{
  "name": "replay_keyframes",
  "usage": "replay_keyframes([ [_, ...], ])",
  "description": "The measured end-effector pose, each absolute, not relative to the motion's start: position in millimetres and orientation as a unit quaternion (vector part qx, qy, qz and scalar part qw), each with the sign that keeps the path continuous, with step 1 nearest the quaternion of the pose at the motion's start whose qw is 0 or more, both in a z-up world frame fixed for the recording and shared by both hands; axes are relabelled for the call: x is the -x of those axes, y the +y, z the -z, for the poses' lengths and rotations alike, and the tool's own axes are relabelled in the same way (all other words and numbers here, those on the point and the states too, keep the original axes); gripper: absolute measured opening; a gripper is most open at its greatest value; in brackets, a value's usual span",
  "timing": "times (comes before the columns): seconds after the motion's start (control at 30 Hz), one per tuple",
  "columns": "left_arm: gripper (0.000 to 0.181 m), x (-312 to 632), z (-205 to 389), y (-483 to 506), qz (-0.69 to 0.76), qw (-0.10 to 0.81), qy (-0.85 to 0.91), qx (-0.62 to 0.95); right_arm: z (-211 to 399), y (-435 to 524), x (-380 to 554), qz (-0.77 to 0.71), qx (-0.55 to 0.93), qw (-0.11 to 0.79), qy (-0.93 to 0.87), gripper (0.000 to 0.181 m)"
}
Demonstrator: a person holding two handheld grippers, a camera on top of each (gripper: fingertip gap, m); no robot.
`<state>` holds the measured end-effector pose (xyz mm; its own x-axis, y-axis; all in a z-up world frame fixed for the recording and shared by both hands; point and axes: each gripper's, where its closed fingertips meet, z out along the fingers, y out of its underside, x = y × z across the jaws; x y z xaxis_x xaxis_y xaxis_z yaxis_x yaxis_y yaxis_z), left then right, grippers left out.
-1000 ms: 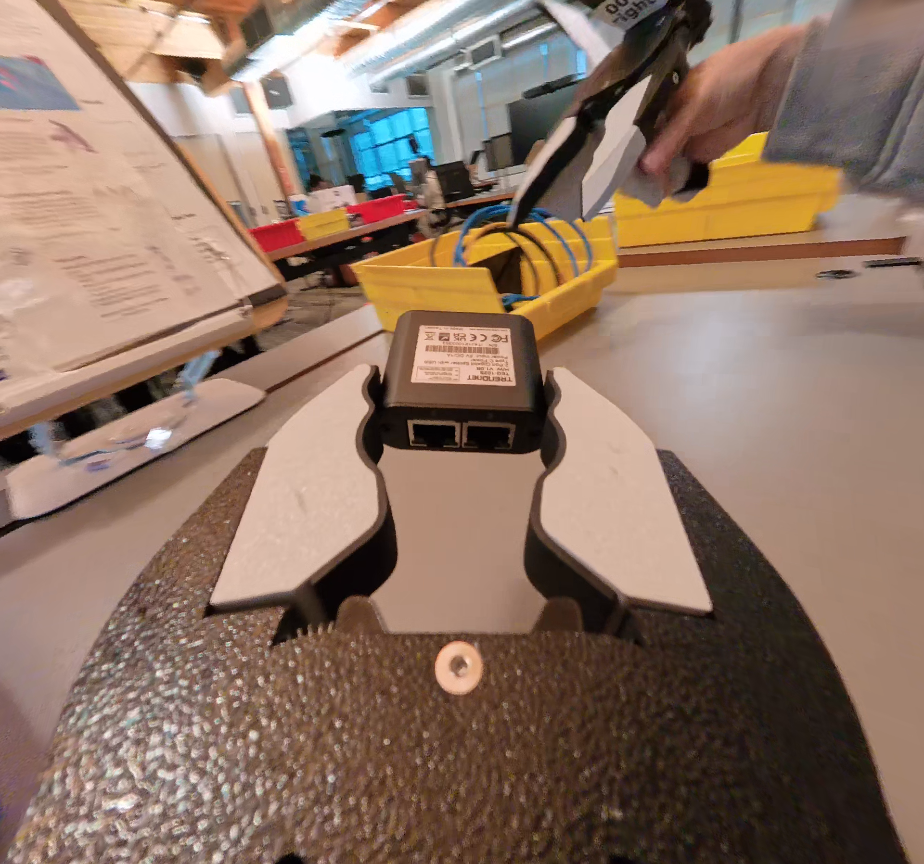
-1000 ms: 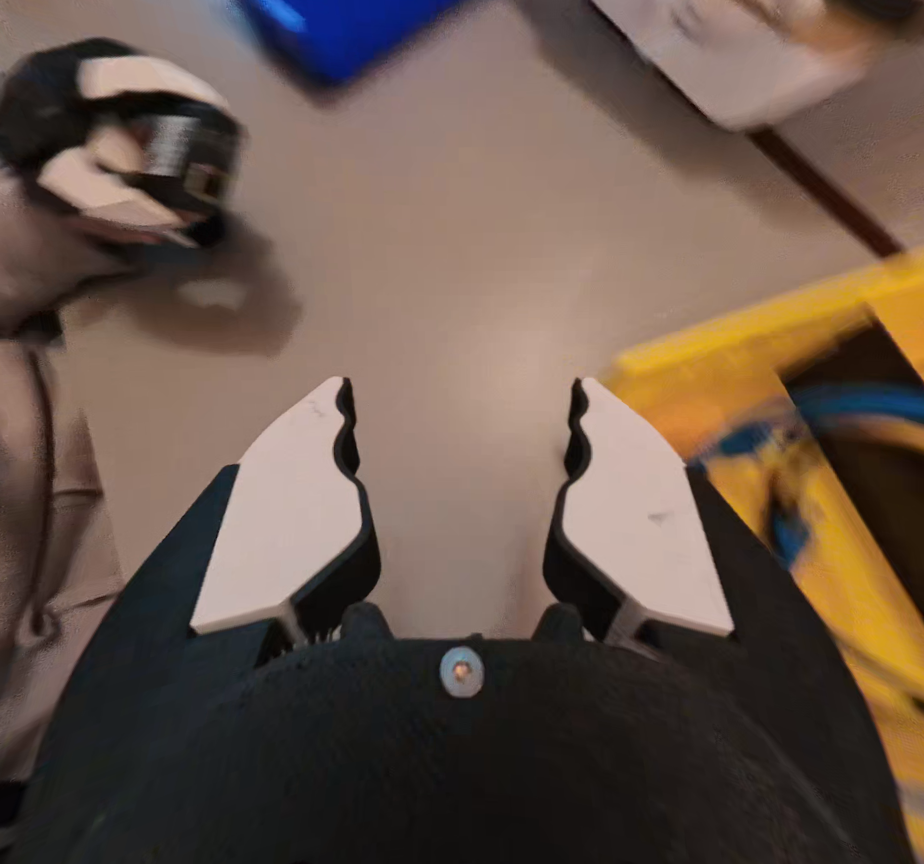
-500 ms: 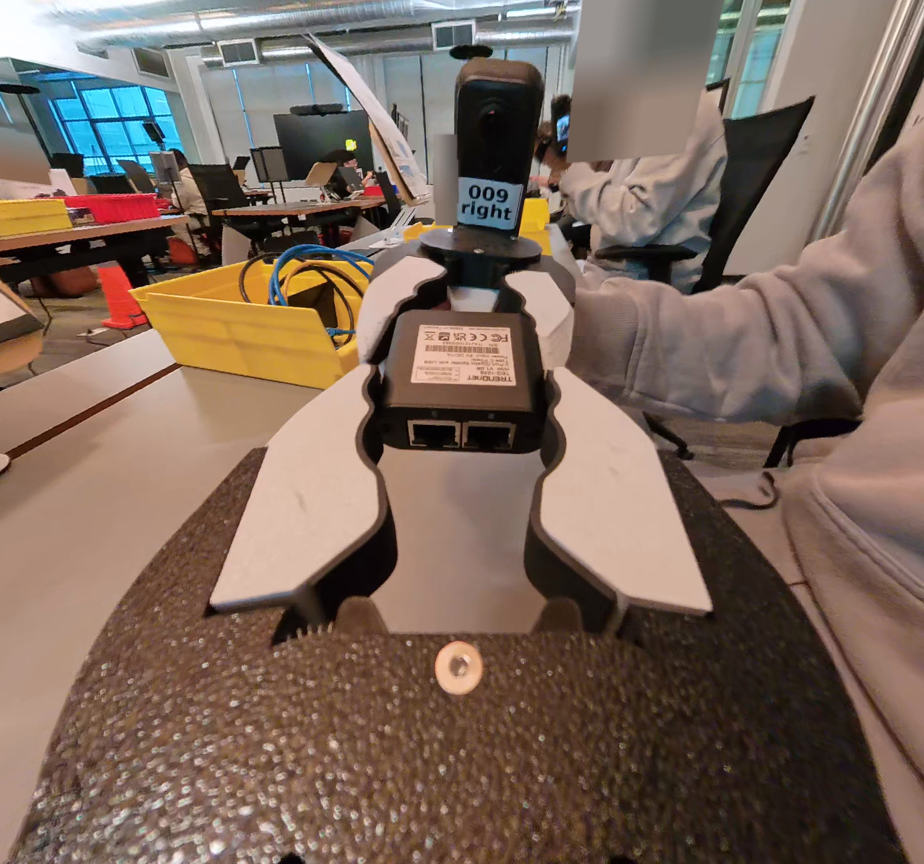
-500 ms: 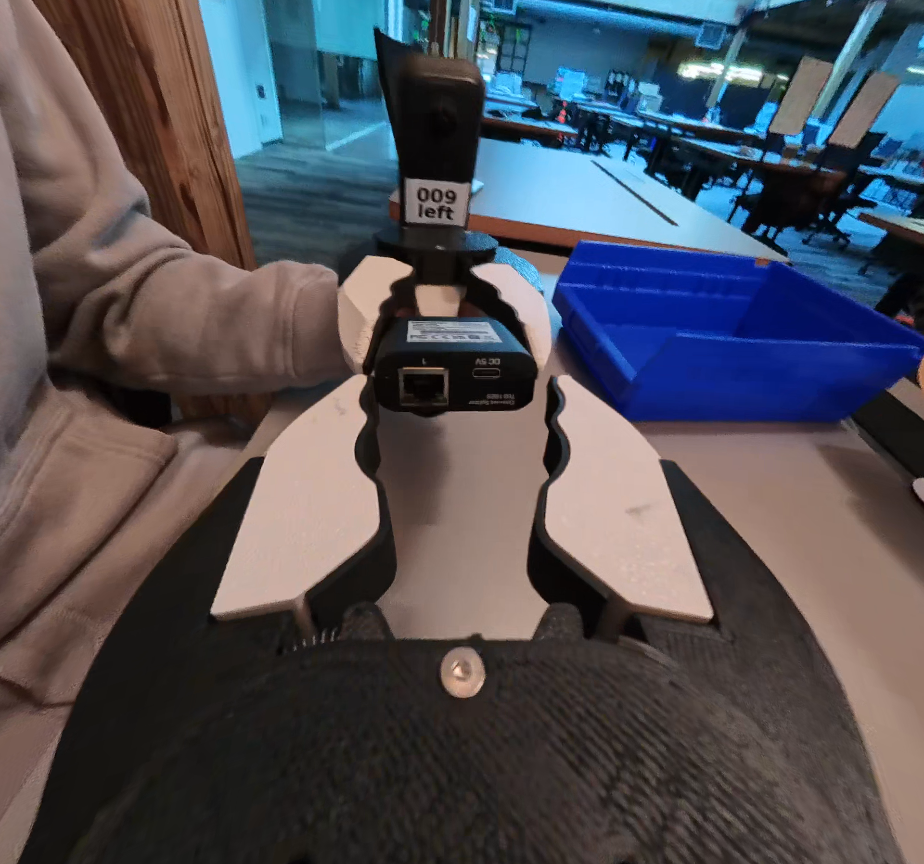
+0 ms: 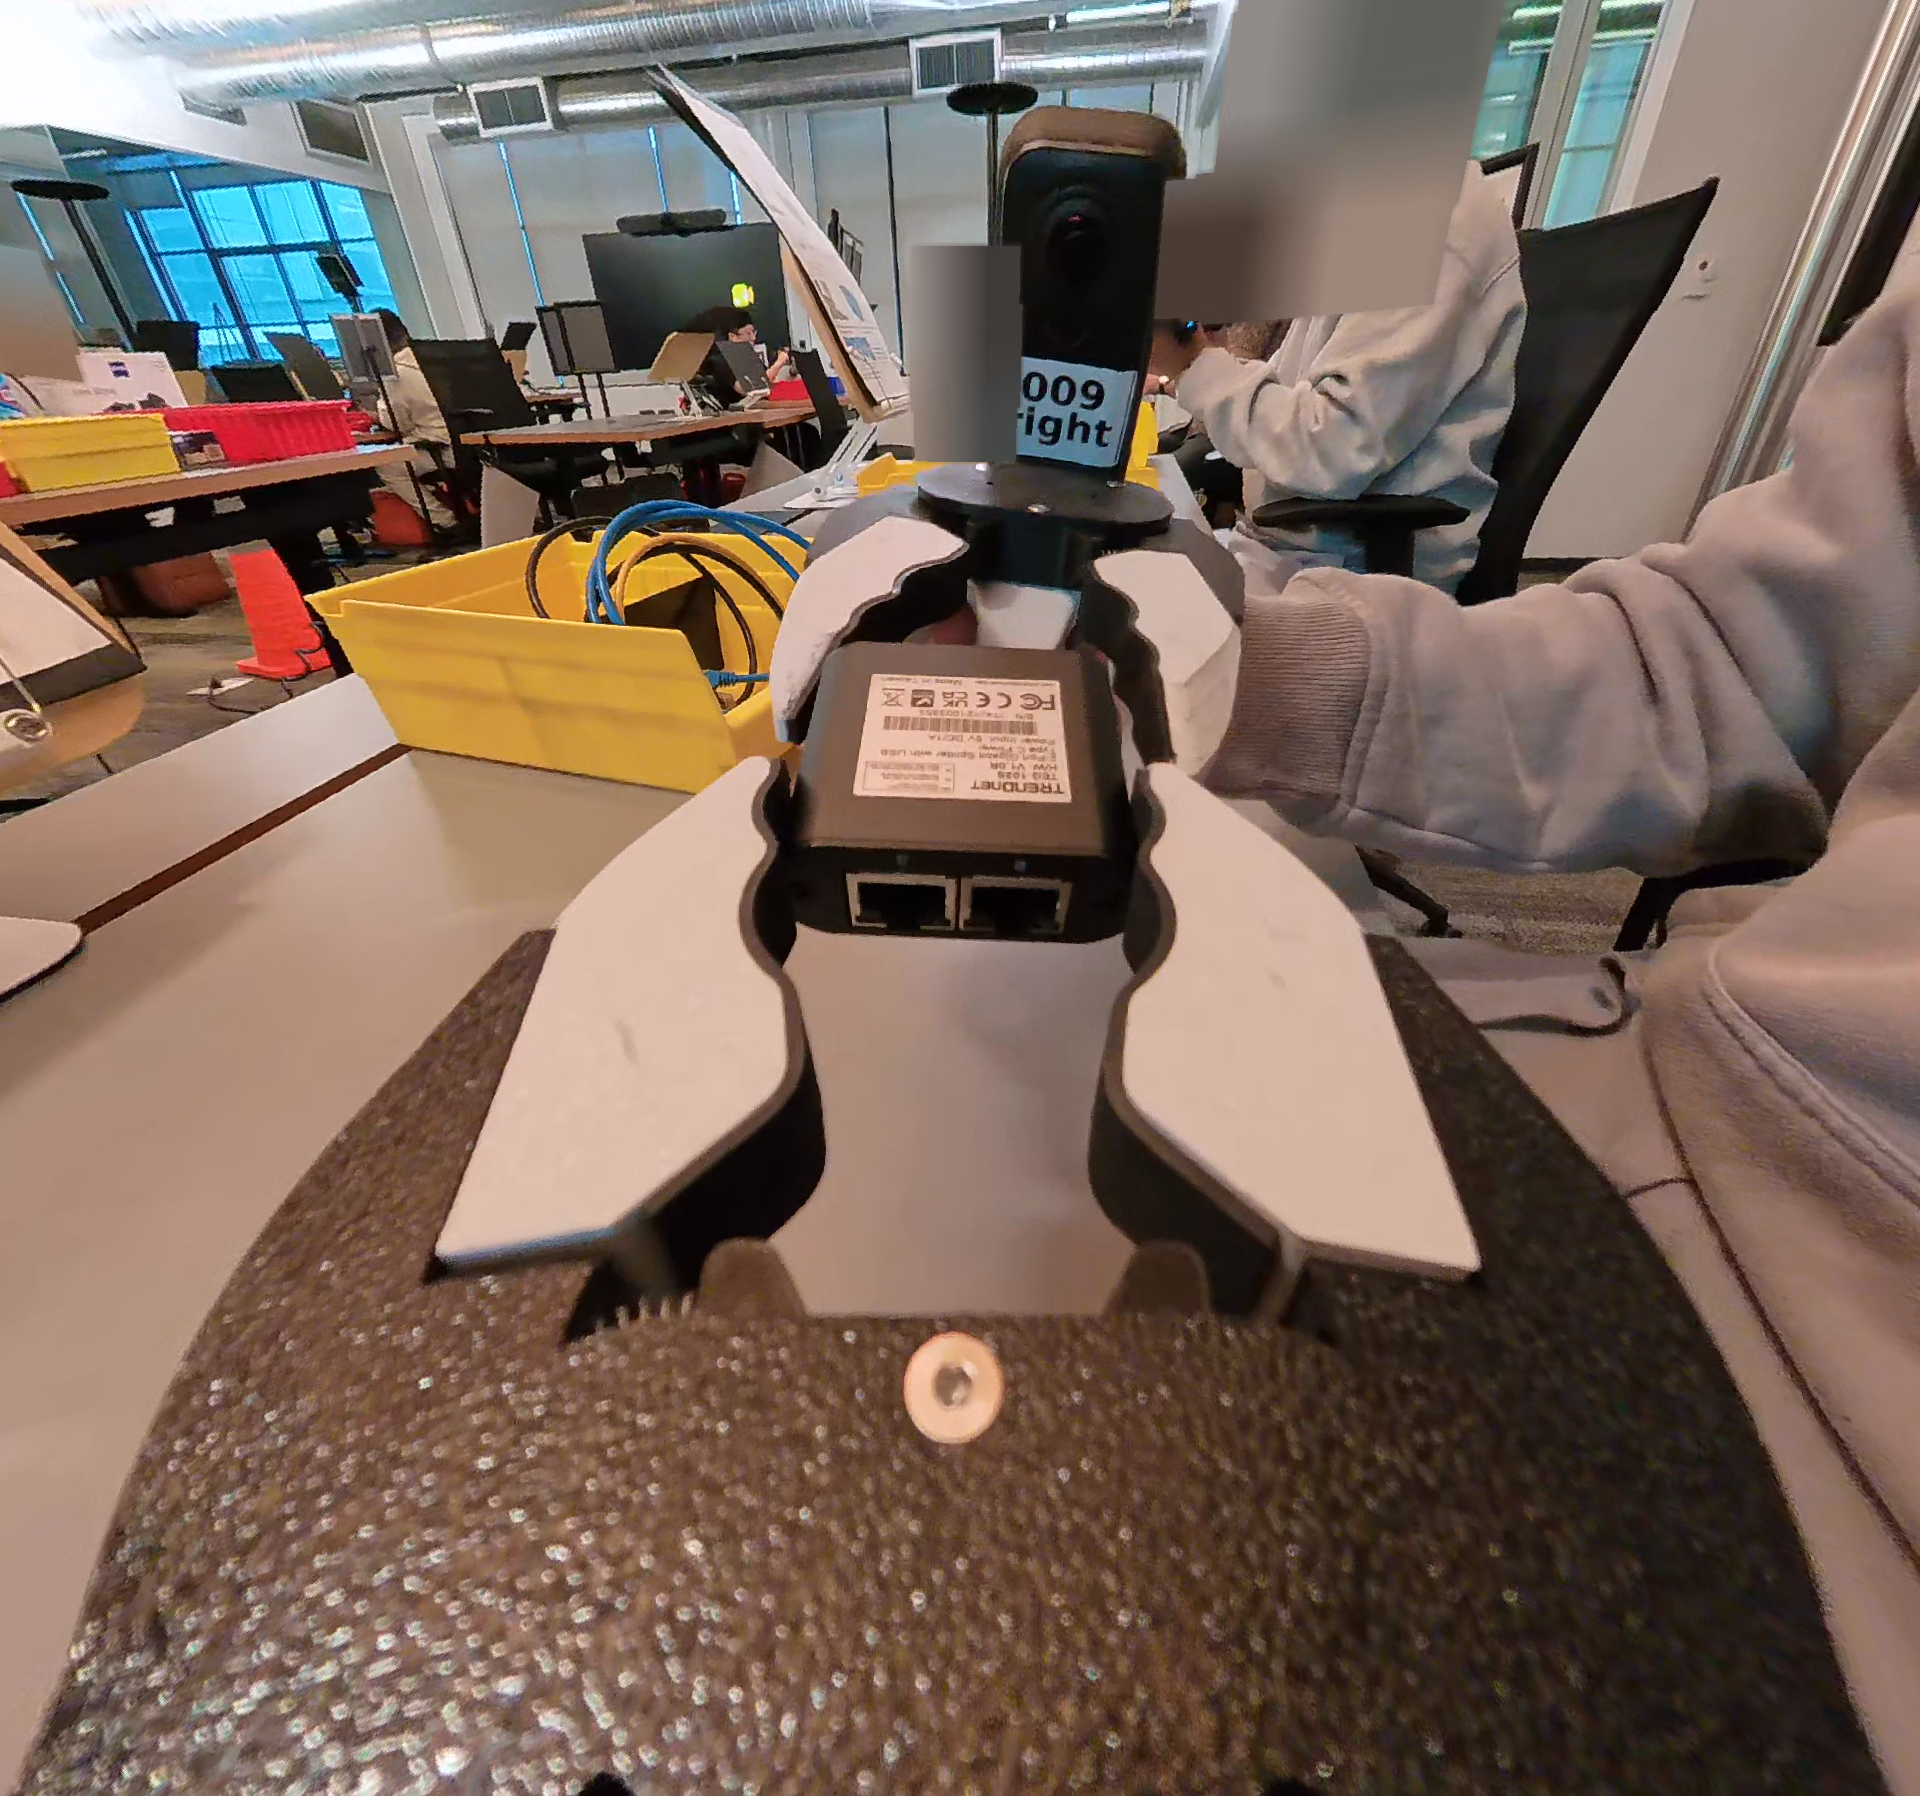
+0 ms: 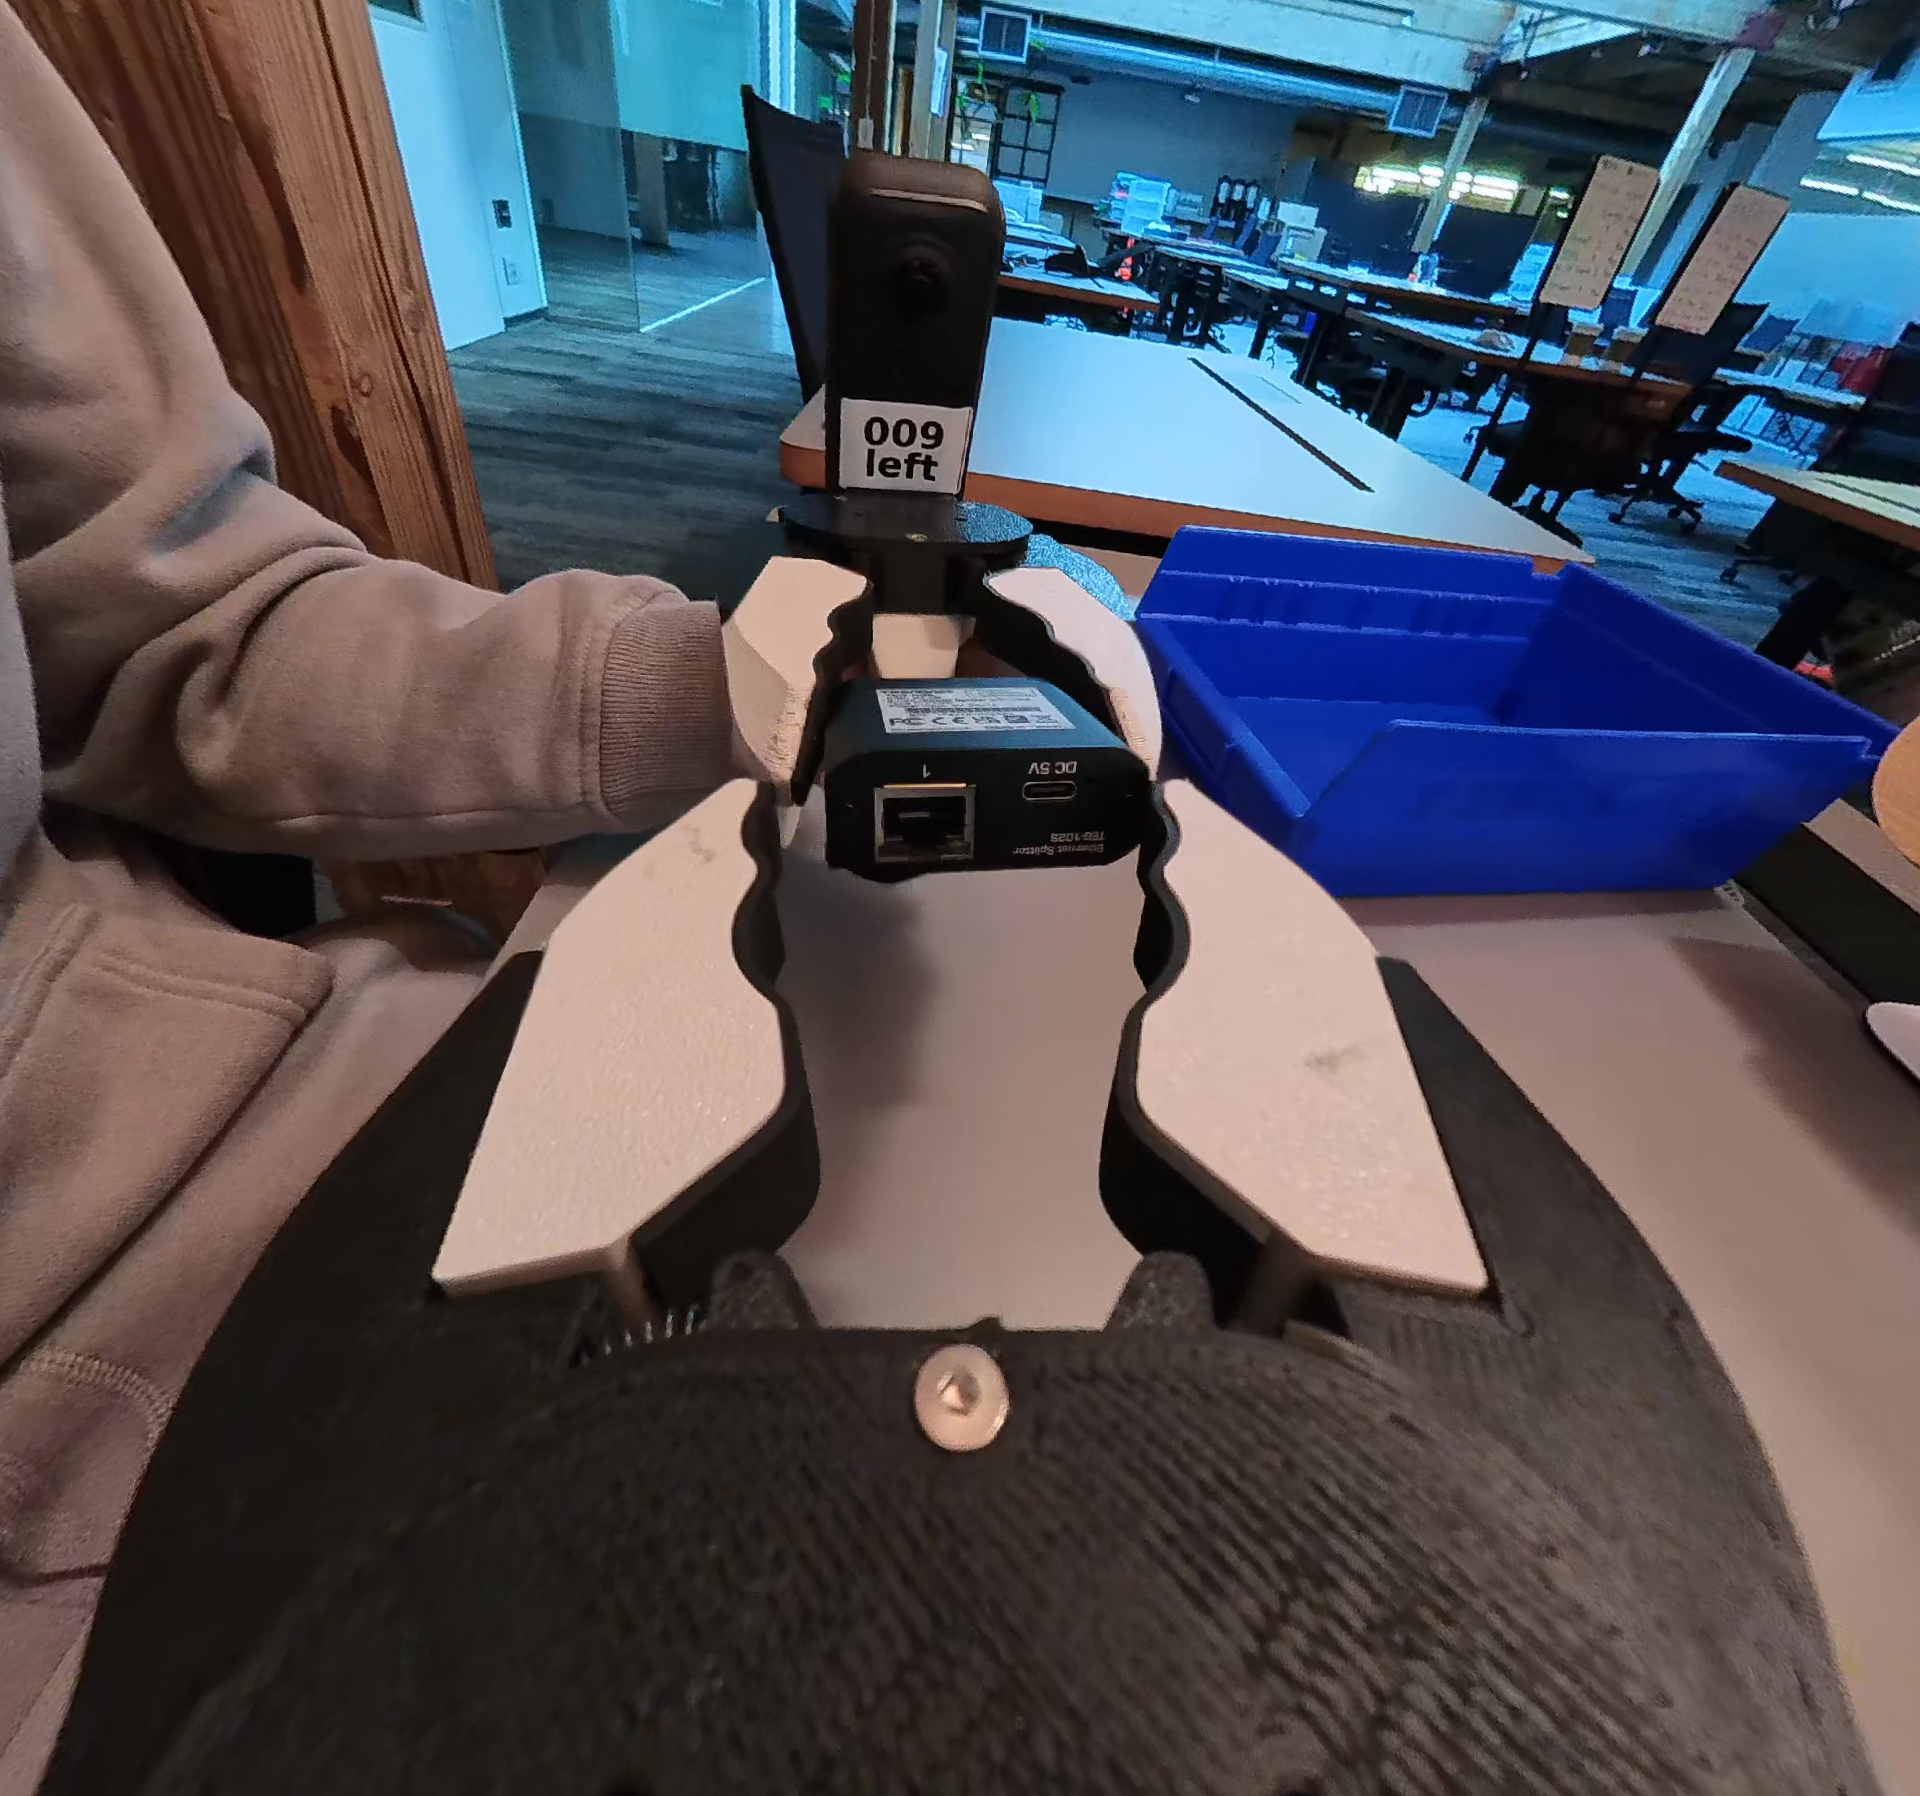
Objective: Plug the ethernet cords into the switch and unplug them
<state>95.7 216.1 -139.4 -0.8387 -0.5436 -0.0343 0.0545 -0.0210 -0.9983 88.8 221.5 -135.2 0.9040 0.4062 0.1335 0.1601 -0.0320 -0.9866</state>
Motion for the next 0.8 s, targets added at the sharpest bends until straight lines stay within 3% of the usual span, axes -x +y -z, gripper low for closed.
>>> replay_keyframes([
  [0.27, 0.061, -97, 147, 217, 0.663, 0.234, 0.687, 0.182, 134, 218, -96, -0.084, 0.717, 0.667, -0.184, 0.055],
  [0.37, 0.061, -99, 145, 220, 0.648, 0.276, 0.689, 0.171, 144, 224, -110, -0.144, 0.756, 0.635, -0.069, 0.08],
  [0.47, 0.061, -102, 147, 221, 0.614, 0.337, 0.699, 0.144, 155, 227, -102, -0.302, 0.758, 0.573, 0.074, 0.089],
  [0.57, 0.061, -103, 153, 217, 0.576, 0.375, 0.717, 0.117, 141, 225, -91, -0.471, 0.677, 0.547, 0.145, 0.072],
  [0.7, 0.061, -106, 167, 210, 0.524, 0.394, 0.75, 0.093, 150, 222, -90, -0.52, 0.665, 0.506, 0.178, 0.057],
  [0.73, 0.061, -105, 169, 206, 0.517, 0.394, 0.755, 0.085, 153, 222, -86, -0.522, 0.674, 0.495, 0.168, 0.049],
  [0.77, 0.061, -104, 167, 202, 0.524, 0.393, 0.752, 0.077, 160, 222, -86, -0.508, 0.689, 0.489, 0.166, 0.027],
  [0.8, 0.061, -104, 166, 200, 0.527, 0.392, 0.75, 0.077, 160, 220, -86, -0.503, 0.69, 0.498, 0.149, 0.023],
])
